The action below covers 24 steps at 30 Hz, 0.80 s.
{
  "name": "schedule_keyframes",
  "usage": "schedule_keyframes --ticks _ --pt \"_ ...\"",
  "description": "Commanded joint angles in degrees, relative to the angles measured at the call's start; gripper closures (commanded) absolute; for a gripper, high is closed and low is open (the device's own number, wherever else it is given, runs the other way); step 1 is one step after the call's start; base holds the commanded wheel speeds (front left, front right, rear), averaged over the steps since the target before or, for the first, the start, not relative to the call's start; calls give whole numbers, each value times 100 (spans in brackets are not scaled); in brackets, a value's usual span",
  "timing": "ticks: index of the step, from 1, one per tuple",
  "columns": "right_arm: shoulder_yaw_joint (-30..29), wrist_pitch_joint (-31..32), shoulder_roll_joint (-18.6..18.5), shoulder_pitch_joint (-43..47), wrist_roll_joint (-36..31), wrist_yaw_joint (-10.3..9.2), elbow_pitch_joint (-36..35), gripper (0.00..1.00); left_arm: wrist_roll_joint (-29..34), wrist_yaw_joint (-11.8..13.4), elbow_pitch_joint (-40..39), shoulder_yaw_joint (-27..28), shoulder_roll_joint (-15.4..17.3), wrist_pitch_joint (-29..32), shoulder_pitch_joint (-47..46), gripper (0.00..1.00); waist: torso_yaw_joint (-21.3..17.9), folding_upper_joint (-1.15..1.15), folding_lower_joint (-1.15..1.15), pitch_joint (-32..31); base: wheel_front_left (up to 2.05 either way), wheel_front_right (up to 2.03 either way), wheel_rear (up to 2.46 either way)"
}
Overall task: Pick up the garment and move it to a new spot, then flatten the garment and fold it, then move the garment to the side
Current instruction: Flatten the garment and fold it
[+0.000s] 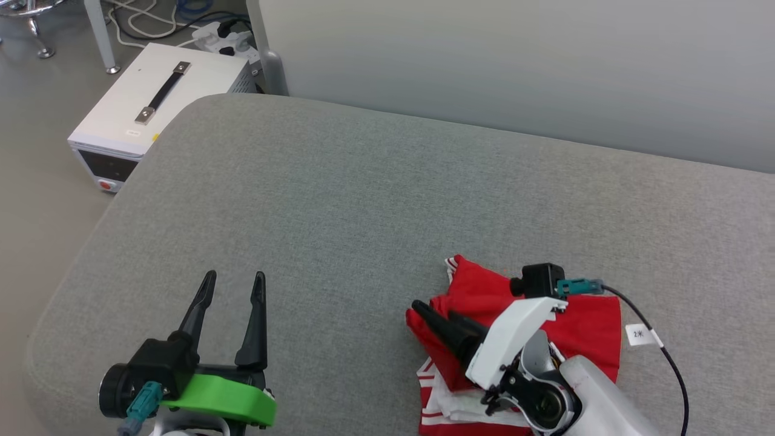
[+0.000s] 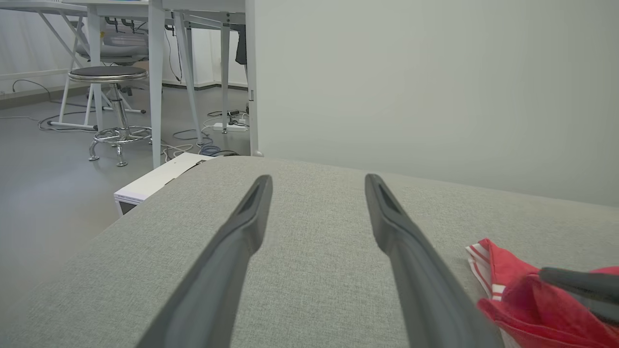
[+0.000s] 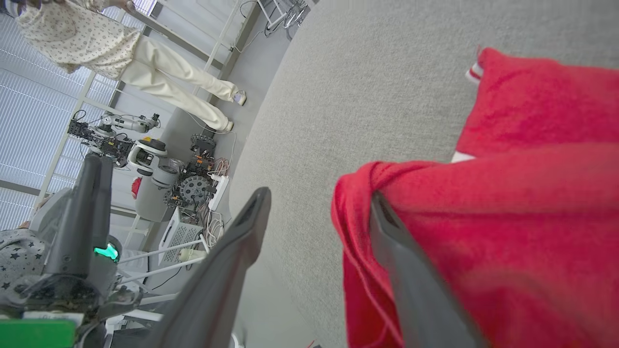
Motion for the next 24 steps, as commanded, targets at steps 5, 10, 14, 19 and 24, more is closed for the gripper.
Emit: schedule_keyframes --ticks 5,10,14,19,24 --pt "-555 202 -66 -374 -850 -4 -352 0 -59 -16 -47 -22 8 -33 9 0 -393 0 0 -175 0 0 0" --pt "-972 324 -633 -497 -2048 -4 -982 0 -108 -16 -92 -66 -11 -33 4 0 -676 0 0 -189 0 0 0" --pt "-1099 169 -1245 -461 -2824 -4 -1576 0 -162 -16 -121 -61 -37 -33 -35 0 -870 0 0 -153 0 0 0" --pt "-1408 -322 -1790 -204 -3312 -4 -2086 0 -240 -16 -153 -55 -72 -33 -104 0 -1060 0 0 -81 0 0 0" --pt "-1865 -977 -1931 271 -3544 -4 -2354 0 -285 -16 -144 -115 -96 -33 -126 0 -1164 0 0 -42 0 0 0"
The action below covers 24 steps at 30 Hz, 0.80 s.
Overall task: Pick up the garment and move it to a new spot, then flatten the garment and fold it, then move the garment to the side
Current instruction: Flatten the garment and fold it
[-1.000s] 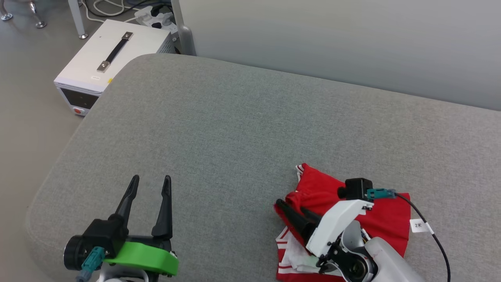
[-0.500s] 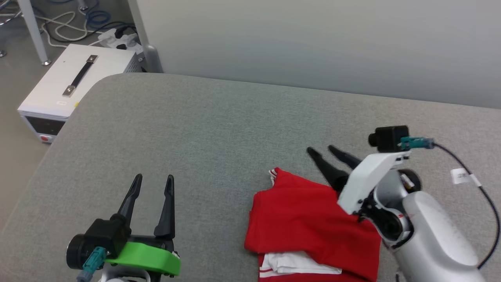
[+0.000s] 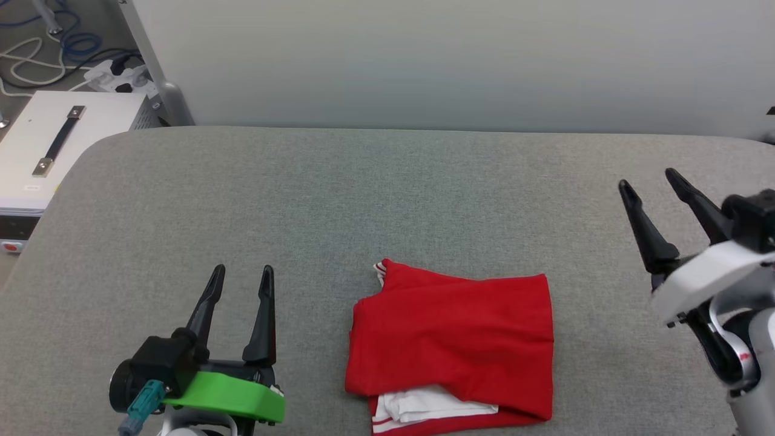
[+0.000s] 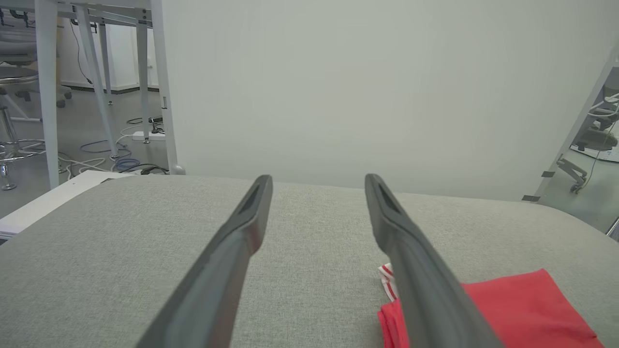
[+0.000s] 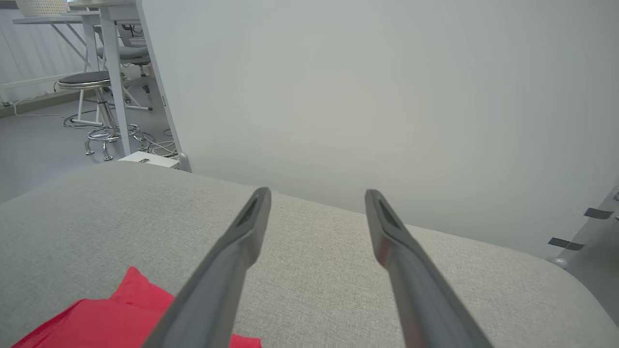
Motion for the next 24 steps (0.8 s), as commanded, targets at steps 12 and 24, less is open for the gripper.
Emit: schedule_keyframes --ticks 12,24 --pt "-1074 -1153 846 1508 -360 -4 -410 0 -74 -16 118 -212 -10 -33 26 0 -113 0 0 8 0 0 0" --pt "-1219 -1534 1296 1913 -499 -4 -179 0 -94 -16 357 -382 -52 -33 199 0 -54 0 0 -62 0 0 0"
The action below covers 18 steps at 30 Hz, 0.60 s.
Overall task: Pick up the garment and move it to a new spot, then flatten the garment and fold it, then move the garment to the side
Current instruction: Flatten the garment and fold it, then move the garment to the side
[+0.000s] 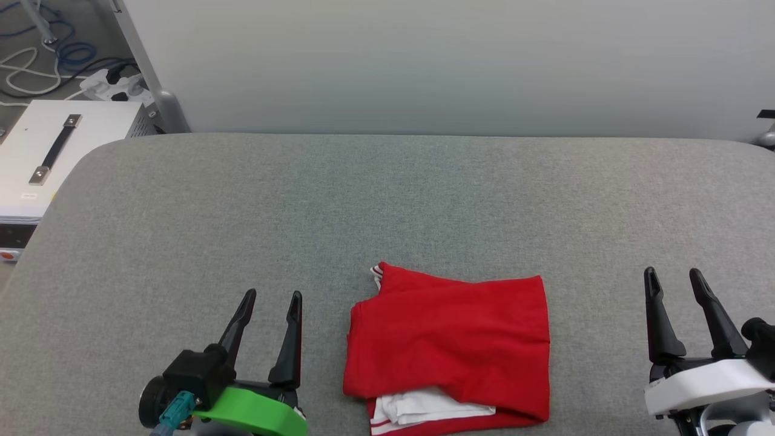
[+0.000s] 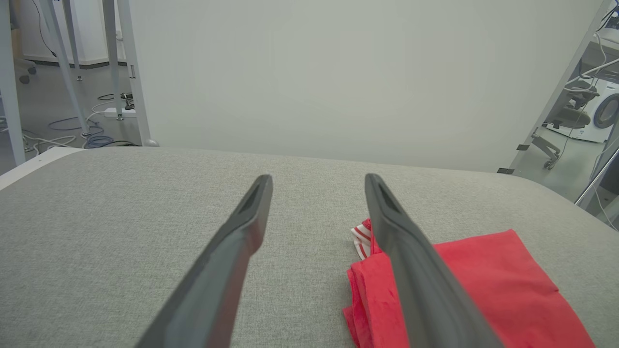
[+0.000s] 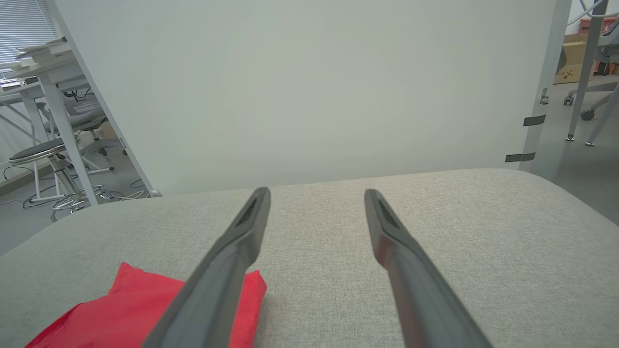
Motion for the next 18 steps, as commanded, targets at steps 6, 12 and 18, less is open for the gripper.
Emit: schedule_keyframes --ticks 6,12,18 --pt "82 -55 -2 33 -34 -4 88 0 -58 -17 19 -42 -27 -33 23 0 59 0 0 20 0 0 0" --pt "132 27 17 26 -34 -4 127 0 -35 -17 7 -95 -36 -33 -20 0 82 0 0 25 0 0 0" --pt "131 97 12 17 -4 -4 119 0 -21 -17 8 -120 -29 -33 -29 0 98 0 0 52 0 0 0"
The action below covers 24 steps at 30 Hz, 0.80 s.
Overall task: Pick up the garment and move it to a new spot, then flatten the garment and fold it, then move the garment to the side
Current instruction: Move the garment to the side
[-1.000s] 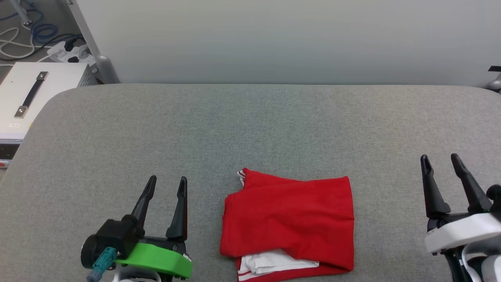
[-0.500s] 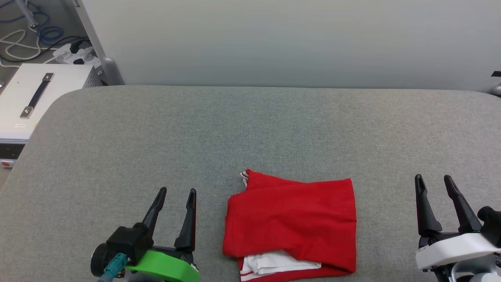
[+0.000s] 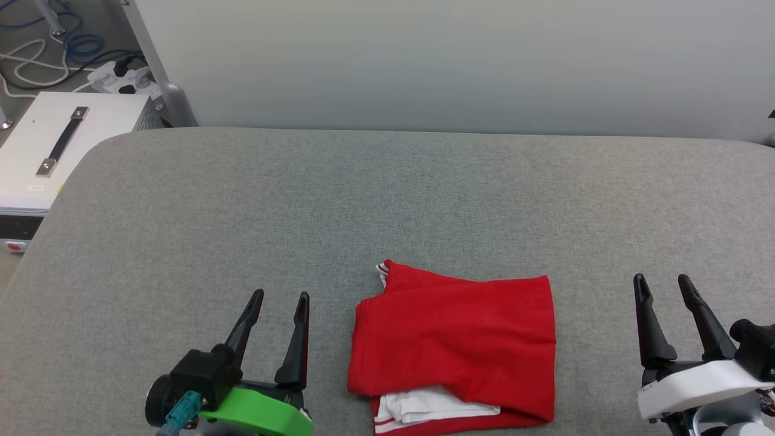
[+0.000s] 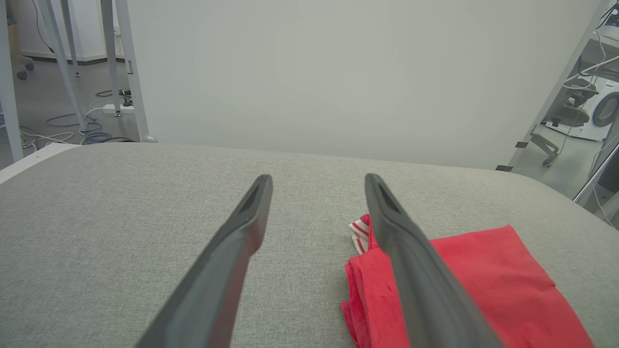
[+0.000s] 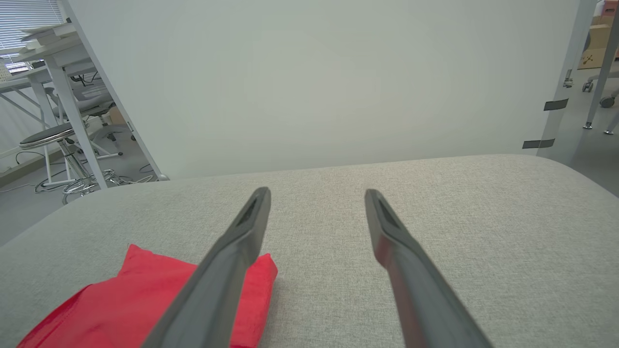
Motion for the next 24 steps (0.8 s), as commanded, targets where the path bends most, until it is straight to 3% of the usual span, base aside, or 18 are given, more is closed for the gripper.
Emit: schedule_keyframes --ticks 1,7,14,17,21,24 --pt "11 33 6 -3 -4 -4 -4 0 -16 -17 5 5 0 -33 -31 0 11 0 0 16 0 0 0" --pt "205 853 -39 -31 263 -4 28 0 -20 -17 -22 29 3 -33 -81 0 53 0 0 96 0 0 0" --pt "457 2971 -216 -286 691 -4 -283 0 -6 -17 -34 -10 -4 -33 -165 0 161 0 0 272 0 0 0" --pt "510 4176 -210 -366 852 -4 -415 0 -4 -17 -34 -31 -10 -33 -205 0 219 0 0 357 0 0 0" --pt "289 5458 -126 -431 743 -4 -536 0 71 -17 -21 -165 6 -33 -304 0 376 0 0 476 0 0 0" --pt "100 6042 103 -531 606 -4 -565 0 78 -17 -60 -179 0 -33 -387 0 495 0 0 590 0 0 0"
